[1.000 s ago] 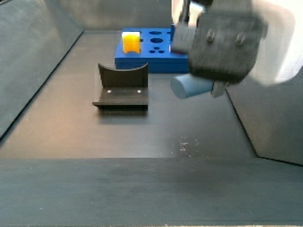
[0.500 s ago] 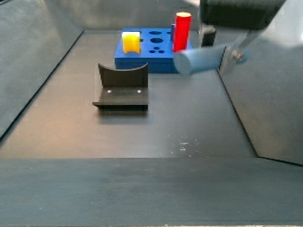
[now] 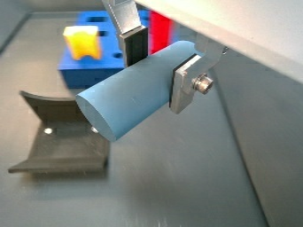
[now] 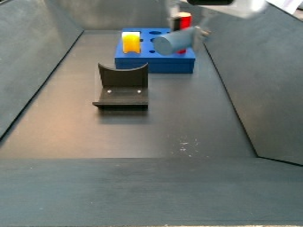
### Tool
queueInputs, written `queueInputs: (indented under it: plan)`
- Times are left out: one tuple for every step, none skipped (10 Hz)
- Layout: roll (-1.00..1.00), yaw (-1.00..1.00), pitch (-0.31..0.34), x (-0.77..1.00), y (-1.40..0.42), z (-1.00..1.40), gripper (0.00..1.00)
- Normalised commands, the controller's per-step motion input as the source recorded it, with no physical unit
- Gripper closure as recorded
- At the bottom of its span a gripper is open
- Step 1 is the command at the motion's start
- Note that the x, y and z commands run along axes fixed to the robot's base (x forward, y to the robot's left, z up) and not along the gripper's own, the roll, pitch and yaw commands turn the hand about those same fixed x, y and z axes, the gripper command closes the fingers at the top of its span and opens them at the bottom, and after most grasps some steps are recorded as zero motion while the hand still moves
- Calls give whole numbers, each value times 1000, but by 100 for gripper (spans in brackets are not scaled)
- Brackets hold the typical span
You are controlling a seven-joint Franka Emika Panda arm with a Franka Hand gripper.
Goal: Pick up the oval object. Move up. Place the oval object on the fixture. Regrasp the oval object. Move to above the board. Insert the oval object.
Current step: Place the oval object on the fixture.
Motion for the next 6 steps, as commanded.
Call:
queueInputs:
  plan:
    - [29, 1000, 31, 1000, -684, -131, 100]
    - [29, 1000, 38, 1000, -556, -114, 100]
    - [30, 1000, 42, 1000, -487, -102, 100]
    - [31, 1000, 45, 1000, -441, -98, 100]
    - [35, 1000, 55, 1000, -334, -82, 100]
    - [37, 1000, 69, 1000, -267, -65, 100]
